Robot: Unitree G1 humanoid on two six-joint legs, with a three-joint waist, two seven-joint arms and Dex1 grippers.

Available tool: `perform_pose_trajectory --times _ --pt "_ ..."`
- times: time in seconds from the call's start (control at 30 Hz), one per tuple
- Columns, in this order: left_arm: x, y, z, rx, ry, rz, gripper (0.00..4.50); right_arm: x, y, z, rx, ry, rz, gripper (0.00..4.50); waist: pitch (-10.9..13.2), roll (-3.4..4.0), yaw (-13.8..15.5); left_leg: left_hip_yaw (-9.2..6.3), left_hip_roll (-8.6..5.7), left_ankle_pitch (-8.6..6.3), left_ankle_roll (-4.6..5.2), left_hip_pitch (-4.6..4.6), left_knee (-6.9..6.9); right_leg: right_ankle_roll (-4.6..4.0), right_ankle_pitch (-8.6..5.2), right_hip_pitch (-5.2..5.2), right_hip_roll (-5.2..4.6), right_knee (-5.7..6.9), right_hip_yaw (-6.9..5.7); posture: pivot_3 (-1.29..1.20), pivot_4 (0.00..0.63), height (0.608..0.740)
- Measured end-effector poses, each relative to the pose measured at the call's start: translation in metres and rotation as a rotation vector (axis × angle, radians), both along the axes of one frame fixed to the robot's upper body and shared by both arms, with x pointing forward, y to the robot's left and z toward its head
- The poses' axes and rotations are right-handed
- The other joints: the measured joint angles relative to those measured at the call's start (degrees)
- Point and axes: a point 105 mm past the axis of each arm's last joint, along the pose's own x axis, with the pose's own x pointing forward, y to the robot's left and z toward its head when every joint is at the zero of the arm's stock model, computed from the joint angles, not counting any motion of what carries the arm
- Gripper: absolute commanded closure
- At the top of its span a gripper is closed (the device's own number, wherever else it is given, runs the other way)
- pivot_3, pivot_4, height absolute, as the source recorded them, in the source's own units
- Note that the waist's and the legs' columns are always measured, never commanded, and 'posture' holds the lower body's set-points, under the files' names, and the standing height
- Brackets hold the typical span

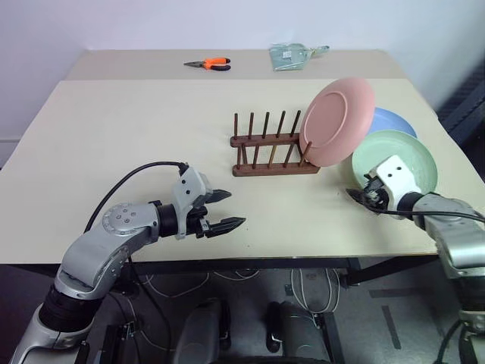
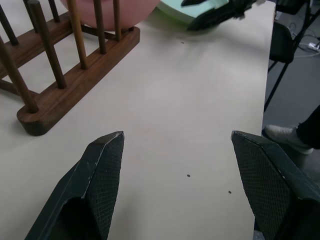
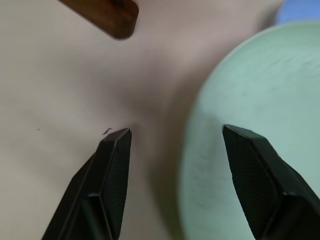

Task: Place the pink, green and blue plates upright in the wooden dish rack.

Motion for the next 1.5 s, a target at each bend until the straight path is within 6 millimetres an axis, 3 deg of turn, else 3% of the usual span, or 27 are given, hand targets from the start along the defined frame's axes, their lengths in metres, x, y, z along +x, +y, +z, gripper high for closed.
perform_pose_trajectory --times 0.07,0.2,0.47,0.57,0.67,0.77,0.83,0.87,0.93,1.0,1.1,1.17,1.23,1.37,1.5 --pt "0.0 0.001 -0.001 0.003 0.0 0.004 0.98 0.007 -0.001 -0.002 -0.045 -0.02 -0.009 2.48 0.0 0.0 -0.1 0.0 0.0 0.01 -0.01 0.02 0.01 0.0 0.0 0.02 0.01 0.01 0.0 0.0 0.15 0.74" --pt "-0.001 0.001 -0.003 0.003 0.006 0.007 0.98 0.012 -0.011 -0.002 -0.123 -0.052 -0.052 4.38 0.0 0.0 -0.1 -0.02 0.0 0.01 -0.01 0.02 0.01 0.01 -0.01 0.02 0.02 0.02 0.0 0.0 0.15 0.74" --pt "-0.003 0.002 -0.003 0.005 0.004 0.009 0.98 -0.004 -0.021 0.03 -0.204 -0.123 -0.074 4.49 0.0 0.02 0.0 -0.03 0.0 0.01 -0.02 0.01 0.01 0.02 -0.01 0.03 0.0 0.01 -0.01 0.0 0.15 0.74" --pt "-0.003 0.002 -0.003 0.004 0.005 0.005 0.98 -0.006 -0.038 0.074 -0.245 -0.222 -0.126 4.49 0.1 0.13 -0.1 -0.03 0.0 0.01 -0.03 0.02 0.01 0.02 -0.01 0.0 0.01 0.02 0.0 0.0 0.15 0.74" --pt "-0.001 0.003 -0.004 0.004 0.008 0.002 0.98 -0.004 -0.046 0.145 -0.229 -0.43 -0.175 4.49 0.1 0.14 -0.4 -0.02 0.02 0.03 -0.05 0.03 0.0 0.0 -0.01 -0.03 0.06 0.04 0.01 0.0 0.15 0.74" --pt "0.003 0.001 -0.002 0.005 -0.007 -0.002 0.98 -0.009 -0.018 0.217 -0.102 -0.67 -0.083 4.49 0.1 0.15 -0.8 -0.04 0.06 0.04 -0.08 0.03 -0.02 -0.01 -0.01 -0.03 0.09 0.05 0.01 0.0 0.15 0.74" --pt "0.004 0.001 -0.004 0.003 -0.002 0.0 0.98 -0.016 0.009 0.241 0.042 -0.748 0.035 4.49 0.0 0.11 -0.8 -0.05 0.07 0.04 -0.07 0.02 -0.01 -0.01 -0.01 0.0 0.1 0.03 0.0 0.0 0.15 0.74" --pt "0.005 0.002 -0.005 0.004 0.003 0.004 0.98 -0.018 0.032 0.246 0.206 -0.748 0.142 4.49 0.0 0.06 -0.9 -0.05 0.08 0.04 -0.07 0.03 -0.01 -0.01 0.0 0.02 0.1 0.02 0.0 0.0 0.15 0.74" --pt "0.005 0.0 -0.005 -0.001 0.0 -0.002 0.98 -0.023 0.082 0.245 0.513 -0.664 0.376 4.49 0.0 0.07 -1.5 -0.06 0.08 0.05 -0.06 0.03 0.0 -0.03 0.02 0.01 0.06 0.08 0.0 0.0 0.15 0.74" --pt "0.005 -0.002 -0.004 -0.005 -0.009 -0.008 0.98 -0.035 0.128 0.238 0.695 -0.521 0.594 4.49 0.0 0.1 -1.4 -0.1 0.08 0.05 -0.06 0.01 -0.01 -0.04 0.01 -0.02 0.05 0.1 -0.04 0.0 0.15 0.74" --pt "0.006 0.0 -0.005 0.001 -0.008 0.004 0.98 -0.049 0.169 0.245 0.907 -0.375 0.771 4.49 0.0 0.1 -1.2 -0.13 0.0 0.01 0.0 -0.05 0.01 -0.03 0.02 -0.01 -0.04 0.09 -0.09 0.0 0.15 0.74" --pt "0.006 0.001 -0.006 0.002 -0.009 0.01 0.98 -0.046 0.184 0.247 1.007 -0.298 0.777 4.49 0.0 0.06 -1.2 -0.13 -0.02 0.0 0.02 -0.05 0.02 -0.02 0.02 0.0 -0.05 0.08 -0.09 0.0 0.15 0.74" --pt "0.006 0.001 -0.006 0.002 -0.011 0.014 0.98 -0.029 0.189 0.24 1.058 -0.222 0.697 4.49 0.0 0.04 -1.2 -0.13 -0.04 0.0 0.02 -0.04 0.02 -0.02 0.02 0.01 -0.04 0.08 -0.1 0.0 0.15 0.74" --pt "0.007 0.004 -0.007 0.0 -0.009 0.034 0.98 0.002 0.182 0.218 1.095 -0.122 0.523 4.49 0.0 0.06 -1.4 -0.08 -0.05 0.0 0.02 -0.09 -0.01 -0.02 0.02 -0.08 0.0 0.09 -0.09 0.0 0.15 0.74" --pt "0.007 0.006 -0.004 -0.002 -0.022 0.048 0.98 0.016 0.176 0.201 1.122 -0.061 0.448 4.49 0.0 0.06 -1.5 -0.02 -0.03 0.01 0.02 -0.08 -0.03 -0.02 0.02 -0.1 0.03 0.11 -0.06 0.0 0.15 0.74"
